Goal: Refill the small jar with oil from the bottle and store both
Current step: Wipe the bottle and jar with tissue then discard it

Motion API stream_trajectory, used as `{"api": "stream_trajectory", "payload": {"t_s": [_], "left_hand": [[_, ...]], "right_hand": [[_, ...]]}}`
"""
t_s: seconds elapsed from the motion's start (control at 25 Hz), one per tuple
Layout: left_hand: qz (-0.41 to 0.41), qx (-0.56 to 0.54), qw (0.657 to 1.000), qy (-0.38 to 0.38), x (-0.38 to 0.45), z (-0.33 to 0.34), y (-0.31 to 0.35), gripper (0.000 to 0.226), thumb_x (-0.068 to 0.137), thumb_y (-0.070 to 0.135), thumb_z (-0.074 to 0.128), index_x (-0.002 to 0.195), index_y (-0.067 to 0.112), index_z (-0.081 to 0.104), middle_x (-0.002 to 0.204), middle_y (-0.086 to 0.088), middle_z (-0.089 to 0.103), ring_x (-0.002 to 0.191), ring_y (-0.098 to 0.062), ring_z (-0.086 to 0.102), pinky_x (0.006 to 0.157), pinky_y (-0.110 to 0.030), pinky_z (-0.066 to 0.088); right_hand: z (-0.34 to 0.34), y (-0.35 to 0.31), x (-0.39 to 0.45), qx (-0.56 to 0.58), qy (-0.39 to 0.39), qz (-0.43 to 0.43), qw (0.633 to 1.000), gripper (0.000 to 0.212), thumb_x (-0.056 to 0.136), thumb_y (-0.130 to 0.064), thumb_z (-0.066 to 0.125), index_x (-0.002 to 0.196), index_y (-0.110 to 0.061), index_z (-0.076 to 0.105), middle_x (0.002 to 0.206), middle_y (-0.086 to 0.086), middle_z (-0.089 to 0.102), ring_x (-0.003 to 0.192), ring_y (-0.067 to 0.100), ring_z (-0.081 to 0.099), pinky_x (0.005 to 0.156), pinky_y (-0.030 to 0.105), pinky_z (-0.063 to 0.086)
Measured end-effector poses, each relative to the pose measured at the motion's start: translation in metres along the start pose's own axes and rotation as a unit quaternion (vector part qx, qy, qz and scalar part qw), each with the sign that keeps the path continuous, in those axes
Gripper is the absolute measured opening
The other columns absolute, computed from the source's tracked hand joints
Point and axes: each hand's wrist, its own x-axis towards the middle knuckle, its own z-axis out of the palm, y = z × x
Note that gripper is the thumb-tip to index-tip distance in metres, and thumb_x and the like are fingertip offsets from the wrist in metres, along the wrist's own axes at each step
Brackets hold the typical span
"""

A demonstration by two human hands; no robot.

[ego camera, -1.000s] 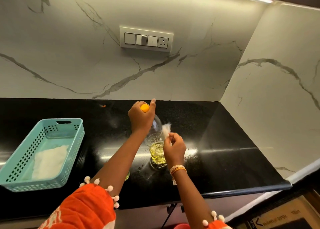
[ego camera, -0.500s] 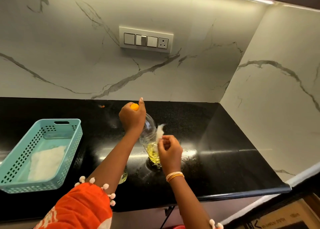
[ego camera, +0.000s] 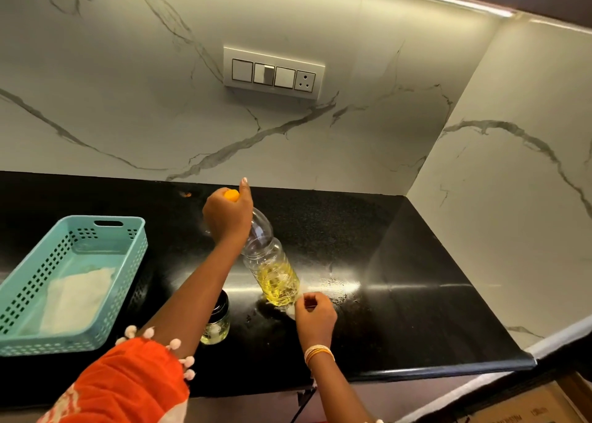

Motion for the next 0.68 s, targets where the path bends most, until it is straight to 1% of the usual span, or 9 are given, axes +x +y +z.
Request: {"api": "stream_trajectory", "payload": {"t_s": [0.12, 0.2, 0.24, 0.28, 0.36, 0.4, 0.52, 0.6, 0.68], "left_hand": [[0.022, -0.008, 0.999, -0.023, -0.009, 0.003, 0.008, 0.052, 0.089, 0.049, 0.059, 0.060, 0.007, 0.056, 0.057, -0.011, 0.065, 0.055, -0.024, 0.065, 0.057, -0.035, 0.057], [0.056, -0.009, 0.996, -0.070, -0.019, 0.006, 0.016, 0.044, 0.087, 0.046, 0.064, 0.063, 0.011, 0.053, 0.054, -0.005, 0.059, 0.051, -0.019, 0.060, 0.049, -0.021, 0.049], [0.073, -0.011, 0.992, -0.104, -0.024, 0.007, 0.019, 0.039, 0.085, 0.044, 0.067, 0.065, 0.014, 0.052, 0.054, 0.000, 0.054, 0.049, -0.014, 0.056, 0.047, -0.012, 0.043], [0.087, -0.017, 0.985, -0.147, -0.029, 0.009, 0.022, 0.036, 0.083, 0.042, 0.070, 0.067, 0.016, 0.051, 0.055, 0.004, 0.051, 0.049, -0.009, 0.052, 0.047, -0.008, 0.040], [0.100, -0.036, 0.964, -0.242, -0.038, 0.013, 0.023, 0.034, 0.079, 0.041, 0.075, 0.074, 0.017, 0.051, 0.062, 0.002, 0.054, 0.054, -0.007, 0.052, 0.053, -0.010, 0.043], [0.099, -0.046, 0.953, -0.284, -0.041, 0.015, 0.021, 0.035, 0.076, 0.042, 0.076, 0.079, 0.016, 0.053, 0.069, -0.002, 0.058, 0.059, -0.008, 0.054, 0.057, -0.015, 0.046], [0.093, -0.062, 0.924, -0.365, -0.045, 0.017, 0.015, 0.043, 0.071, 0.046, 0.080, 0.090, 0.017, 0.055, 0.081, -0.004, 0.061, 0.070, -0.012, 0.057, 0.067, -0.026, 0.051], [0.098, -0.067, 0.905, -0.408, -0.047, 0.013, 0.014, 0.045, 0.070, 0.046, 0.080, 0.095, 0.017, 0.057, 0.087, -0.004, 0.064, 0.078, -0.012, 0.061, 0.075, -0.029, 0.053], [0.098, -0.061, 0.890, -0.441, -0.048, 0.006, 0.012, 0.049, 0.070, 0.043, 0.081, 0.106, 0.017, 0.059, 0.103, -0.003, 0.068, 0.096, -0.013, 0.064, 0.087, -0.033, 0.053]], "right_hand": [[-0.004, -0.018, 0.008, 0.060, 0.006, 0.058, 0.996, 0.007, 0.080, -0.011, 0.067, 0.073, -0.013, 0.065, 0.075, 0.000, 0.064, 0.070, 0.010, 0.059, 0.058, 0.007, 0.038], [-0.008, -0.024, 0.010, 0.072, 0.000, 0.085, 0.994, 0.006, 0.081, -0.010, 0.065, 0.076, -0.011, 0.066, 0.071, -0.003, 0.064, 0.066, 0.003, 0.057, 0.052, 0.003, 0.037], [-0.010, -0.026, 0.010, 0.072, 0.000, 0.090, 0.993, 0.005, 0.082, -0.010, 0.064, 0.077, -0.010, 0.066, 0.071, -0.004, 0.064, 0.065, 0.002, 0.057, 0.051, 0.004, 0.037], [-0.012, -0.026, 0.011, 0.070, 0.001, 0.093, 0.993, 0.005, 0.082, -0.010, 0.064, 0.077, -0.011, 0.066, 0.072, -0.004, 0.064, 0.066, 0.002, 0.056, 0.051, 0.004, 0.037], [-0.014, -0.028, 0.010, 0.071, 0.003, 0.098, 0.993, 0.006, 0.082, -0.010, 0.063, 0.077, -0.012, 0.065, 0.072, -0.005, 0.063, 0.067, 0.004, 0.056, 0.053, 0.005, 0.036], [-0.015, -0.029, 0.008, 0.073, 0.004, 0.100, 0.992, 0.006, 0.083, -0.009, 0.063, 0.077, -0.012, 0.064, 0.072, -0.005, 0.062, 0.067, 0.004, 0.056, 0.054, 0.005, 0.035], [-0.021, -0.029, 0.006, 0.084, 0.002, 0.104, 0.991, 0.008, 0.083, -0.008, 0.063, 0.077, -0.013, 0.063, 0.071, -0.006, 0.061, 0.066, 0.003, 0.055, 0.056, 0.007, 0.037], [-0.023, -0.028, 0.004, 0.097, -0.004, 0.109, 0.989, 0.007, 0.083, -0.008, 0.065, 0.077, -0.011, 0.064, 0.073, -0.003, 0.062, 0.067, 0.006, 0.056, 0.064, 0.016, 0.044], [-0.024, -0.029, 0.002, 0.118, 0.000, 0.117, 0.986, 0.005, 0.081, -0.007, 0.066, 0.077, -0.010, 0.066, 0.074, 0.000, 0.064, 0.069, 0.011, 0.058, 0.070, 0.024, 0.046]]}}
